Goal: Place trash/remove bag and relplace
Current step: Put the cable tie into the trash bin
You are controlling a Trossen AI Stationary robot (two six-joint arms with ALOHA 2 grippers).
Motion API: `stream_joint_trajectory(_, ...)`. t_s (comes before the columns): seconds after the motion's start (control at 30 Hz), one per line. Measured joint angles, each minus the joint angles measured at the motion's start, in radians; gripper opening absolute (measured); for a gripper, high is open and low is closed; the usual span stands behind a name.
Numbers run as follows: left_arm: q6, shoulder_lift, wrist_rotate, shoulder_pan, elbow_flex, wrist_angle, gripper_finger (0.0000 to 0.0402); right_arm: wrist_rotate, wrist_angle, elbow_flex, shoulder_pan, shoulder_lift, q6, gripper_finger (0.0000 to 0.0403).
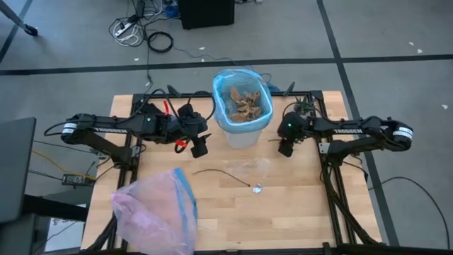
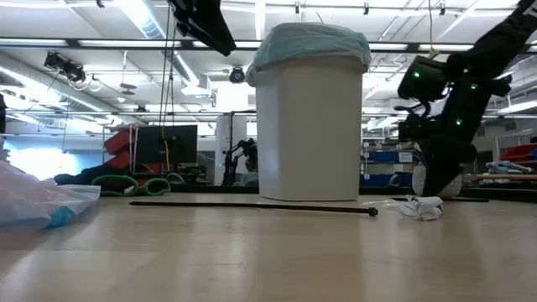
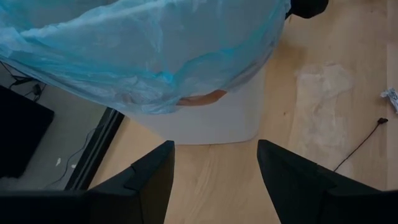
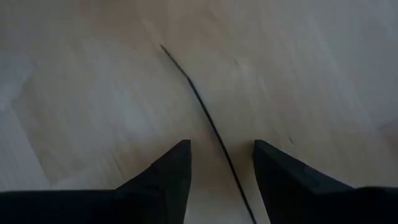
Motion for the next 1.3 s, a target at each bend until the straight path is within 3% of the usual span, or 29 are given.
stream_joint_trajectory(0.17,0.000,0.000,0.000,0.000,0.000,0.000,0.0236,-0.020,0.001,-0.047,-0.009,-0.001,0.075,0.0124)
stream_joint_trajectory(0.33,0.000,0.000,-0.002,0.000,0.000,0.000,0.0236,-0.070,0.008,-0.048,-0.009,0.002,0.153,0.0015)
stream_joint_trajectory(0.63,0.000,0.000,-0.006,0.000,0.000,0.000,0.0236,-0.119,-0.049,-0.003,0.064,-0.004,0.341,0.0000)
stream_joint_trajectory(0.9,-0.001,0.000,-0.033,0.001,0.000,-0.001,0.0236,-0.130,-0.221,0.260,0.280,-0.092,0.436,0.0000)
stream_joint_trajectory(1.17,-0.009,0.000,-0.056,0.026,0.000,0.014,0.0236,-0.152,-0.292,0.588,0.489,-0.134,0.404,0.0000)
stream_joint_trajectory(1.3,-0.023,0.000,-0.038,0.037,0.000,0.056,0.0236,-0.051,-0.238,0.731,0.521,-0.134,0.326,0.0000)
